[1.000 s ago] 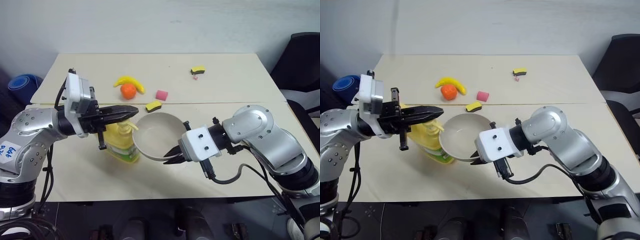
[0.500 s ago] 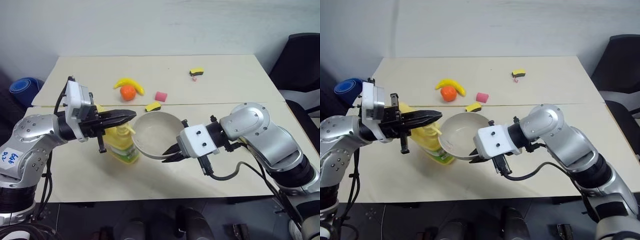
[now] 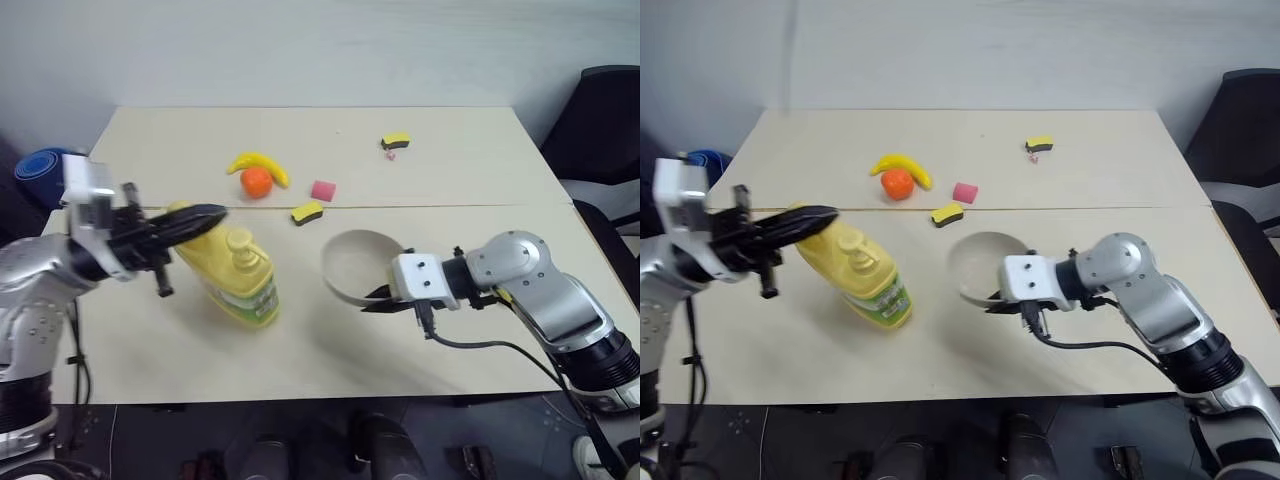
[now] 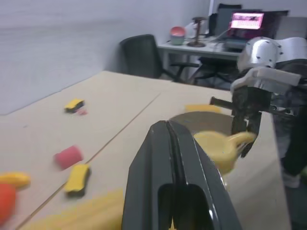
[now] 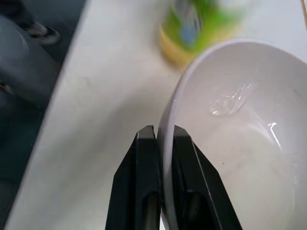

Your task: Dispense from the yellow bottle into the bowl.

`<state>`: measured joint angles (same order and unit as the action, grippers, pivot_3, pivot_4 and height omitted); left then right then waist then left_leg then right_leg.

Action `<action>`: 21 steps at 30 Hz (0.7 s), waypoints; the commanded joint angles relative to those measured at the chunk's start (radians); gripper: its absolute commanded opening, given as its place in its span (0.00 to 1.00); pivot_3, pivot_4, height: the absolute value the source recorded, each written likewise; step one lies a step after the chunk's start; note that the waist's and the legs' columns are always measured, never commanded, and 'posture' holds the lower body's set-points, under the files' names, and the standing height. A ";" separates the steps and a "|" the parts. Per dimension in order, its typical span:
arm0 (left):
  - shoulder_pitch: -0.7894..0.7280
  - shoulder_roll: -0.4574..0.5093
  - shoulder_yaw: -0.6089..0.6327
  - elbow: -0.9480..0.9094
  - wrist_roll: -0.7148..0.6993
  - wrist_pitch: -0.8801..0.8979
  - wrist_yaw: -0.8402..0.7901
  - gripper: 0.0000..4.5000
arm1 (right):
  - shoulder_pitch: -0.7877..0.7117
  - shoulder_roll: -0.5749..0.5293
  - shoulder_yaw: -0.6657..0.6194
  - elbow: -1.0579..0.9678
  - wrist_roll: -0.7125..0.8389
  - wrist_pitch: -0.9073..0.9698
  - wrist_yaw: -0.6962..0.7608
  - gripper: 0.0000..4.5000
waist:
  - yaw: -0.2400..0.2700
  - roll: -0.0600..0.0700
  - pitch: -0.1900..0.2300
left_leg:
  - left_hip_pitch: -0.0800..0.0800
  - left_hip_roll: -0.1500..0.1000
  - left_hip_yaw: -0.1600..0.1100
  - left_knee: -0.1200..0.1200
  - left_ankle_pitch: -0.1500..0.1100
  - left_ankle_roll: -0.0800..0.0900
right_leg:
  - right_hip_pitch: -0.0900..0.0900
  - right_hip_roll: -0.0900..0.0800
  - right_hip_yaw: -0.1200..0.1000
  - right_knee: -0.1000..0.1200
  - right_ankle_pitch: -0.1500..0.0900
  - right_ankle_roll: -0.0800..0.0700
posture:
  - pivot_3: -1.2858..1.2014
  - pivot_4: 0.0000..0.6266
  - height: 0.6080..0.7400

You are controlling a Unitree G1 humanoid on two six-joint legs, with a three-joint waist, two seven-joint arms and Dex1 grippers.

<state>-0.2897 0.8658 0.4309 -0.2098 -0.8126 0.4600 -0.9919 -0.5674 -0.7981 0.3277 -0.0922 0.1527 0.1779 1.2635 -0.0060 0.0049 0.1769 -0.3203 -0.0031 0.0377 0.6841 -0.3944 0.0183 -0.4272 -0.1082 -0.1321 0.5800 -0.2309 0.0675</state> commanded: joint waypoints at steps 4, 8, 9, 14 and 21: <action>0.227 0.035 0.204 0.020 0.069 -0.091 -0.094 0.01 | 0.001 0.106 -0.024 0.373 -0.083 -0.348 -0.062 0.00 | -0.019 0.001 0.002 | 0.000 0.001 0.001 -0.001 0.000 0.000 | 0.000 0.001 0.000 0.000 0.000 0.000 | 0.52 0.24 1.00; 0.473 0.003 0.258 0.033 0.137 -0.141 -0.178 0.13 | 0.012 0.141 -0.036 0.479 -0.091 -0.484 -0.064 0.25 | -0.023 0.002 0.002 | 0.001 0.002 0.000 -0.001 0.000 -0.001 | 0.000 0.000 0.002 -0.001 0.000 -0.001 | 0.52 0.24 1.00; 0.502 -0.010 0.257 0.041 0.162 -0.165 -0.167 0.19 | 0.015 0.143 -0.046 0.488 -0.089 -0.510 -0.071 0.33 | -0.023 0.002 0.003 | 0.000 0.002 0.000 -0.001 0.000 -0.001 | 0.000 0.000 0.002 -0.001 0.000 -0.001 | 0.52 0.24 1.00; 0.569 -0.121 0.187 0.092 0.274 -0.337 -0.135 0.55 | 0.154 0.091 -0.161 0.316 0.042 -0.477 -0.059 0.71 | 0.001 0.002 0.003 | 0.000 0.002 -0.002 0.000 -0.001 -0.001 | 0.000 -0.002 0.001 -0.005 -0.001 -0.001 | 0.52 0.24 1.00; 0.610 -0.204 0.073 0.178 0.459 -0.596 -0.098 0.99 | 0.568 0.027 -0.446 -0.049 0.449 -0.304 0.011 1.00 | 0.033 0.001 0.002 | 0.000 0.002 -0.001 0.000 -0.005 0.003 | 0.001 -0.004 0.001 -0.007 0.000 -0.001 | 0.52 0.24 1.00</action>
<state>0.3099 0.6618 0.5041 -0.0337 -0.3930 -0.0656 -1.1028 -0.0238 -0.7693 -0.0512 -0.0754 0.4952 -0.1430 1.2493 0.0274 0.0056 0.1788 -0.3196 -0.0014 0.0366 0.6837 -0.4003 0.0220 -0.4260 -0.1121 -0.1309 0.5732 -0.2312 0.0668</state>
